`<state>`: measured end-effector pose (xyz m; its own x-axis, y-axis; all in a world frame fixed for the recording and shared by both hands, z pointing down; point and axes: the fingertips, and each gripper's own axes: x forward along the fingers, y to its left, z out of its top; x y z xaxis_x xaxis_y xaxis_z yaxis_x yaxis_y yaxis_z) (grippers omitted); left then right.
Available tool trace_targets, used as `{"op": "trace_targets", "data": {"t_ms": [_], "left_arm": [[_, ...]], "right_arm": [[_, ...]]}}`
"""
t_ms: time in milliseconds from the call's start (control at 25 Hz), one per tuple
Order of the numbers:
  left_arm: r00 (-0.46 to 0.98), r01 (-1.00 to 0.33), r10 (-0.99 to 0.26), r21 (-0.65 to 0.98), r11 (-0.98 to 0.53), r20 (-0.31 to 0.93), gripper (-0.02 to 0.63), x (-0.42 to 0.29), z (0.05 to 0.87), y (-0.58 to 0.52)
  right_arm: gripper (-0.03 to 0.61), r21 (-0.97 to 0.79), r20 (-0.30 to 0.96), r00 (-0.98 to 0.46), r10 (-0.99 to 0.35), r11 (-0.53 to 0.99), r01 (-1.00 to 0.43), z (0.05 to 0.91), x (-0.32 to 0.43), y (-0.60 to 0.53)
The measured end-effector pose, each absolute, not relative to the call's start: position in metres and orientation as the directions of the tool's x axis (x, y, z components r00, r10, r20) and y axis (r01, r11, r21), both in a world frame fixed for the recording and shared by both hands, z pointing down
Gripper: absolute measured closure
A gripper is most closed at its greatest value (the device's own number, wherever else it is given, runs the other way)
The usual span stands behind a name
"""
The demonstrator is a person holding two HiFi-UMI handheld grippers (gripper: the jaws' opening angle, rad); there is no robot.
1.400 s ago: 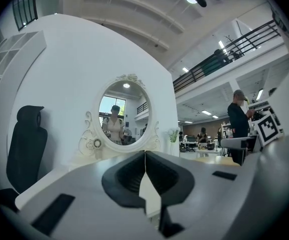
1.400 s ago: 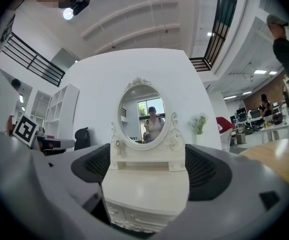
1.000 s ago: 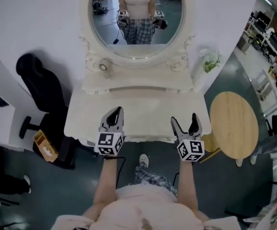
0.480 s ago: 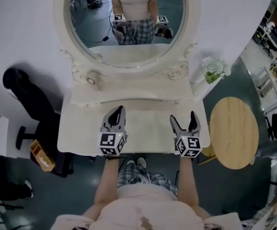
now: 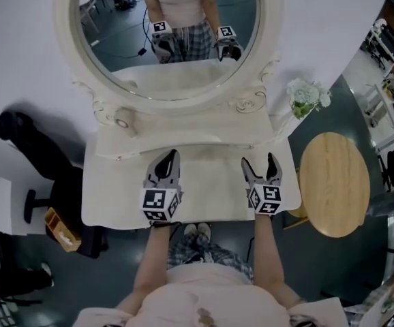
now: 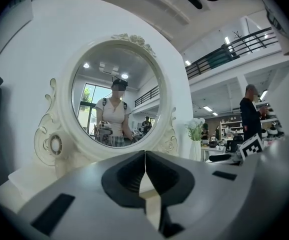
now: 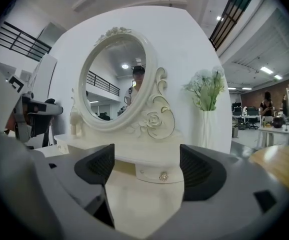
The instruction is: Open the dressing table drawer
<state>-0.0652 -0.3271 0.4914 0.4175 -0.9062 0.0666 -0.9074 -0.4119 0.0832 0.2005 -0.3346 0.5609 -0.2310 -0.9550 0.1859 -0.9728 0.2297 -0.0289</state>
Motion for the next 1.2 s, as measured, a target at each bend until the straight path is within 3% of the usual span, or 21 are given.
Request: {"op": "trace_targets", "data": {"t_ms": [400, 720, 1200], "left_arm": [[0.428, -0.903, -0.897, 0.086, -0.421, 0.108, 0.586, -0.065, 0.512, -0.332], [0.433, -0.901, -0.894, 0.082, -0.426, 0.115, 0.586, -0.068, 0.513, -0.337], [0.443, -0.897, -0.888, 0.078, -0.436, 0.127, 0.586, -0.065, 0.516, -0.347]], "right_arm": [[0.198, -0.019, 0.293, -0.202, -0.934, 0.206, -0.978, 0.620, 0.208, -0.375], [0.270, -0.003, 0.397, -0.164, -0.903, 0.178, -0.984, 0.664, 0.216, -0.396], [0.362, 0.012, 0.458, -0.128, -0.880, 0.151, -0.989, 0.680, 0.223, -0.412]]}}
